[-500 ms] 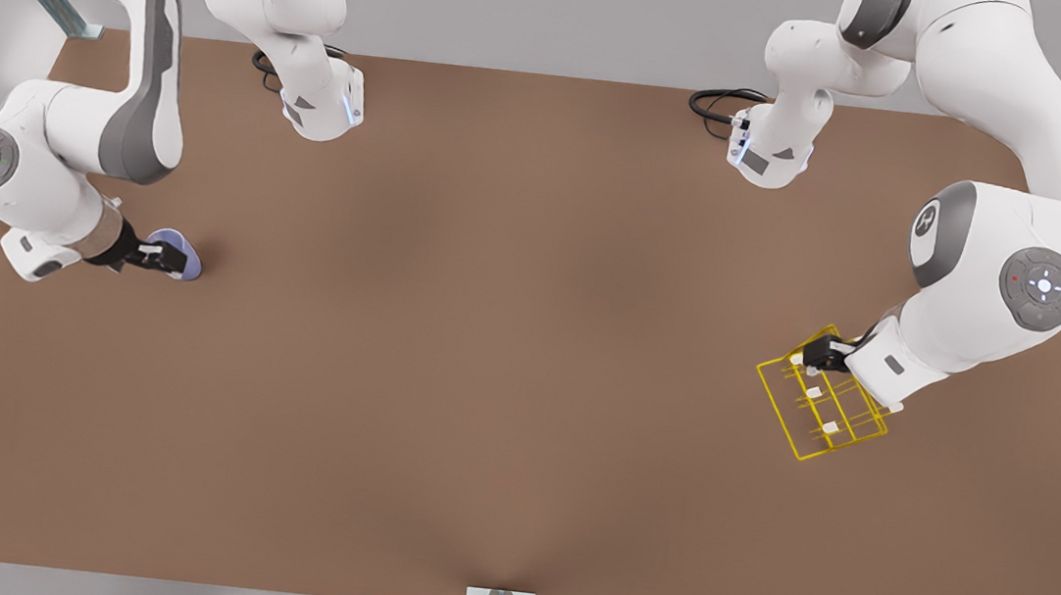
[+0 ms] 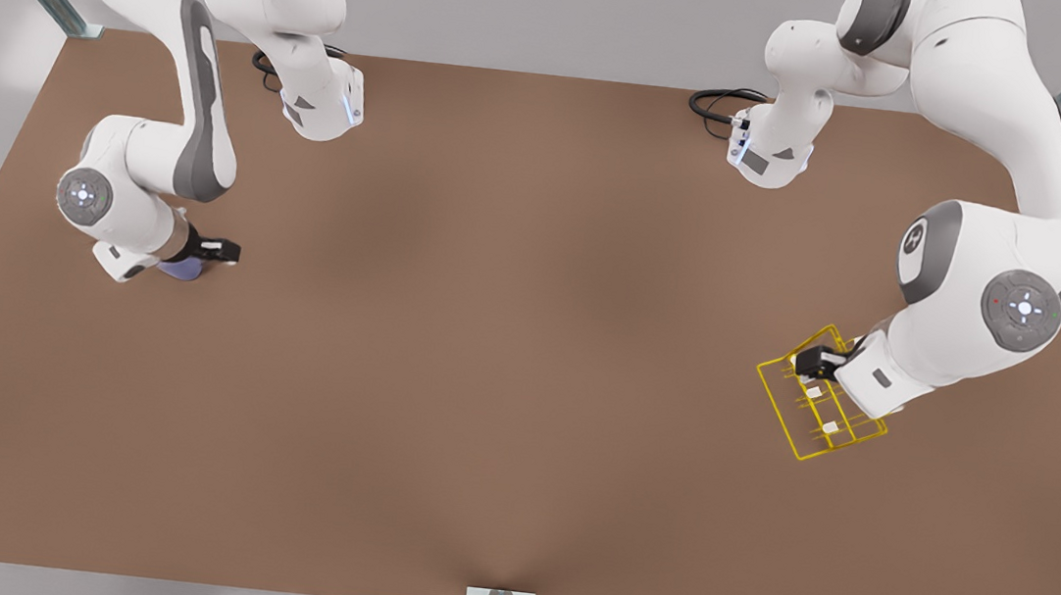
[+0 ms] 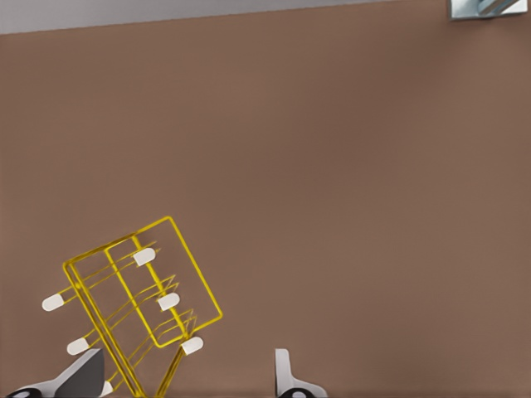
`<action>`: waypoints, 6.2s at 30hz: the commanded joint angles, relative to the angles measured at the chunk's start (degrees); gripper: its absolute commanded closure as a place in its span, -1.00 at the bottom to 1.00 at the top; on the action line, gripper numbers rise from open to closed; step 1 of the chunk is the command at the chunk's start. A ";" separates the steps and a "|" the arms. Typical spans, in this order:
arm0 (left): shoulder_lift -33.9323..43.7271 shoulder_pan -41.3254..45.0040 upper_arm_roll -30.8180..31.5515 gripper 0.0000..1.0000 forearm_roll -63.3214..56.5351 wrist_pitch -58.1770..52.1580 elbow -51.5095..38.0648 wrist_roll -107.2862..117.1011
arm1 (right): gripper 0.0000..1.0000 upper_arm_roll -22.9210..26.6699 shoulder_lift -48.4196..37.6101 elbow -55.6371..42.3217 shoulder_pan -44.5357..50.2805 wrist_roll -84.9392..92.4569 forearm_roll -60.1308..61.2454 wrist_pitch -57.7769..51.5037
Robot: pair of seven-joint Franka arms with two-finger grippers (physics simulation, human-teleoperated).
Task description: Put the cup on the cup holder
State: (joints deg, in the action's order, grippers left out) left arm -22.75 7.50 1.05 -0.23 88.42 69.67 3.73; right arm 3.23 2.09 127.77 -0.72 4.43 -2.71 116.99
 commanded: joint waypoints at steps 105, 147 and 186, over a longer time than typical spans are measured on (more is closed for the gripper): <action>-0.01 0.77 0.53 -1.00 0.06 0.17 0.12 1.28 | 0.57 -8.50 7.22 -1.64 2.65 12.54 10.88 25.74; -0.80 1.38 0.62 -1.00 0.15 0.43 0.21 3.13 | 0.13 -32.50 62.16 -48.23 20.58 81.09 105.81 14.76; -10.65 20.19 1.06 -1.00 8.14 26.89 1.35 137.51 | -0.91 -4.20 10.30 -18.86 -1.30 34.70 33.68 -12.39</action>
State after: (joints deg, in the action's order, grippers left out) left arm -32.94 27.12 2.05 7.78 106.00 70.98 57.01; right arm -2.86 13.99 111.39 -0.96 76.64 60.86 125.61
